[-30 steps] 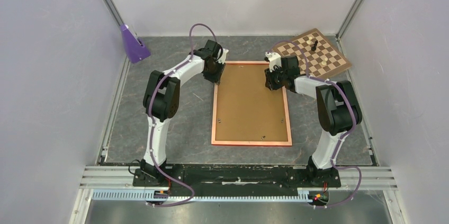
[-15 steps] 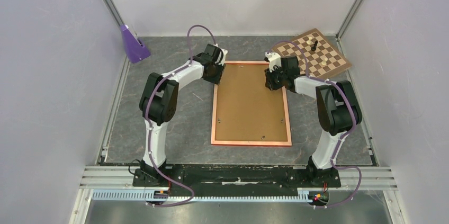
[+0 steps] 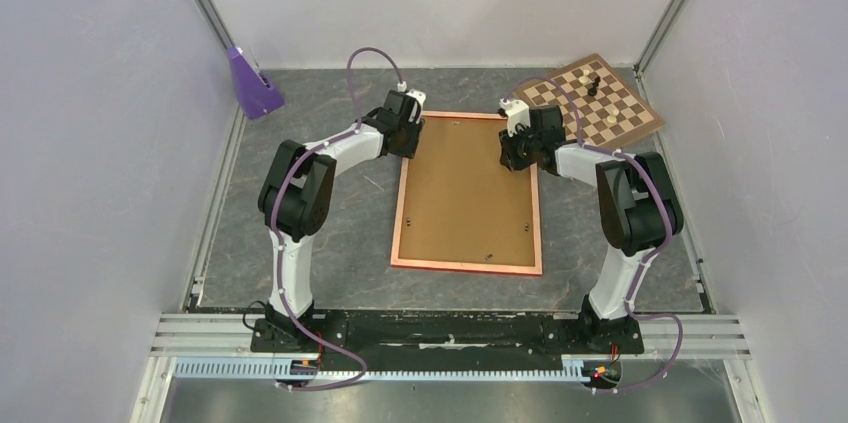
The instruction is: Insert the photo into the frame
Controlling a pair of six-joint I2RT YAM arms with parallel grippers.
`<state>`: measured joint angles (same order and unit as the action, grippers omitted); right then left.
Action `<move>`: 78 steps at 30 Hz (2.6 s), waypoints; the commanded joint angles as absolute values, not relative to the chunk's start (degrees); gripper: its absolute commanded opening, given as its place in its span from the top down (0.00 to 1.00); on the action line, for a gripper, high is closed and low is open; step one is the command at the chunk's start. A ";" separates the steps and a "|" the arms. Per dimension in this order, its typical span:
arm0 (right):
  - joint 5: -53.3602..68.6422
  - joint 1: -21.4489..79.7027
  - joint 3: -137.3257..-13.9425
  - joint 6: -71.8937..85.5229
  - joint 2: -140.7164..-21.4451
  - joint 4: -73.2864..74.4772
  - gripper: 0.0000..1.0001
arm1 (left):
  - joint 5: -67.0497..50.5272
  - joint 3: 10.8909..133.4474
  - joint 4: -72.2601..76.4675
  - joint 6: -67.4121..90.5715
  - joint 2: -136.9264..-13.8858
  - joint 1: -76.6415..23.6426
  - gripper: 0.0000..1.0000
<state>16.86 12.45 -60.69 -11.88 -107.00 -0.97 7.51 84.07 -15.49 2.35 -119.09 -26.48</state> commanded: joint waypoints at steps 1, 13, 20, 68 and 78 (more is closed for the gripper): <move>15.94 12.56 -60.03 -12.13 -109.50 5.36 0.75 | 11.04 84.25 -8.00 5.51 -115.70 -25.66 0.48; 18.08 12.65 -60.17 -12.63 -108.90 4.79 0.71 | 0.24 89.05 -17.11 9.80 -112.66 -25.63 0.39; 18.92 12.65 -60.77 -14.07 -107.08 4.75 0.66 | -0.82 88.67 -23.91 5.80 -109.92 -25.49 0.39; 6.22 13.65 -71.94 -20.58 -107.55 19.75 0.55 | -9.47 91.87 -34.98 -3.12 -121.06 -37.27 0.44; 4.09 14.27 -72.80 -19.43 -105.42 15.38 0.55 | -10.52 92.55 -34.98 -2.47 -121.23 -37.35 0.45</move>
<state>7.79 13.72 -70.04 -18.00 -107.74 18.68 -9.61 90.94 -34.65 0.23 -120.29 -36.99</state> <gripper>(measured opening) 0.454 0.553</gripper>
